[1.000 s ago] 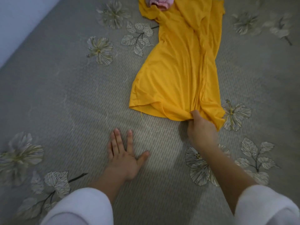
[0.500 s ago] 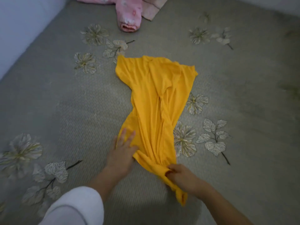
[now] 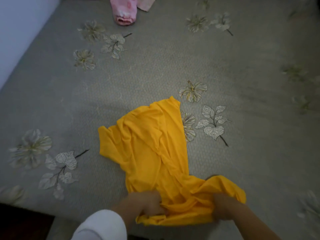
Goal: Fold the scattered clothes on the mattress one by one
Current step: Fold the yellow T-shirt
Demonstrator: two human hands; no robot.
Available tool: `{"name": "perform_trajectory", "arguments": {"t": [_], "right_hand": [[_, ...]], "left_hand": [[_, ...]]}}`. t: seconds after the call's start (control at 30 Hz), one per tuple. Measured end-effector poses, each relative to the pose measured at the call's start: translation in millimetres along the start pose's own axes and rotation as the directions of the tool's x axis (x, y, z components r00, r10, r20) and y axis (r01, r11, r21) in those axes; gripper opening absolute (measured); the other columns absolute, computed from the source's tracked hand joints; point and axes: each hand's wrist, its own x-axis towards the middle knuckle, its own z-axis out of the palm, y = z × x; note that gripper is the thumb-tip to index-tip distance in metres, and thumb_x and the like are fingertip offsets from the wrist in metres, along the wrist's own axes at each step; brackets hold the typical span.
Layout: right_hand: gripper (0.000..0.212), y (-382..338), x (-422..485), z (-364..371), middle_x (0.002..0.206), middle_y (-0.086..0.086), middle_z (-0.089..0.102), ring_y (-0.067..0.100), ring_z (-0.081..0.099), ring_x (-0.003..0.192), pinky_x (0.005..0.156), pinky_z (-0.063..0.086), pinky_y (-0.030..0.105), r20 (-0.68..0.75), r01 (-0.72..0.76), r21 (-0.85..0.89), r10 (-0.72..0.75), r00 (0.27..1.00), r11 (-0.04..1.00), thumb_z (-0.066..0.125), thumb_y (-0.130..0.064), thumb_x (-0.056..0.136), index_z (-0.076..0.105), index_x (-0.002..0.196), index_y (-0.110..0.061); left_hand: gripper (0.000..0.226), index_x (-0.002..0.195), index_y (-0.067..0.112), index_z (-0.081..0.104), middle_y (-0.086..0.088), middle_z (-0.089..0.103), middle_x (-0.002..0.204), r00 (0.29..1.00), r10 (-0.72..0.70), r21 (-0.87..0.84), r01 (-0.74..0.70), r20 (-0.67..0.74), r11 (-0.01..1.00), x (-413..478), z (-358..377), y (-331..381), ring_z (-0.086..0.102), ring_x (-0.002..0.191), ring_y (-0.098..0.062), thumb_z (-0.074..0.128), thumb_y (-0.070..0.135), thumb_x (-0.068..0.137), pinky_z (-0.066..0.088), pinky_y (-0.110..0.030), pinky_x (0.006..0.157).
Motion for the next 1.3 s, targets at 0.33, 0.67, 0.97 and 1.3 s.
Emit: {"name": "perform_trajectory", "arguments": {"t": [0.33,0.67,0.97,1.3], "right_hand": [[0.063,-112,31,-87,0.137,0.002,0.038,0.022,0.049,0.118,0.091,0.045,0.033,-0.676,0.436,0.281,-0.147,0.722,0.855,0.061,-0.027,0.088,0.033,0.144,-0.021],[0.013,-159,60,-121,0.098,0.005,0.057,0.022,0.052,0.089,0.067,0.039,0.027,-0.815,0.555,0.478,0.109,0.569,0.680,0.049,-0.020,0.095,0.055,0.106,-0.015],[0.047,-5,39,-95,0.093,0.024,0.056,0.041,0.055,0.100,0.076,0.040,0.042,-0.338,0.105,0.934,0.749,0.570,0.342,0.054,-0.034,0.078,0.056,0.099,0.007],[0.075,-73,72,-163,0.159,0.003,0.011,0.026,0.007,0.146,0.112,0.016,0.051,-0.788,0.178,0.364,0.201,0.582,0.914,0.057,-0.020,0.088,0.017,0.151,-0.021]], "left_hand": [[0.039,0.118,0.008,0.055,-0.011,0.053,0.118,0.291,-0.489,-0.527,-0.065,-0.822,0.847,-27,-94,-73,0.049,0.113,-0.030,0.065,0.019,0.082,0.037,-0.038,0.095],[0.057,0.144,0.023,0.030,-0.009,0.053,0.128,0.453,-0.487,-0.436,0.219,-0.747,0.873,-18,-125,-115,0.043,0.123,-0.031,0.053,0.033,0.093,0.027,-0.050,0.106],[0.035,0.118,0.016,0.057,-0.004,0.060,0.100,0.400,-0.656,-0.570,0.325,-0.640,0.755,-51,-88,-151,0.055,0.102,-0.027,0.059,0.020,0.083,0.030,-0.041,0.092],[0.062,0.137,0.021,0.036,-0.008,0.040,0.140,0.411,-0.554,-0.481,0.274,-0.724,0.833,-7,-134,-101,0.033,0.131,-0.031,0.061,0.040,0.084,0.018,-0.052,0.108]]}}
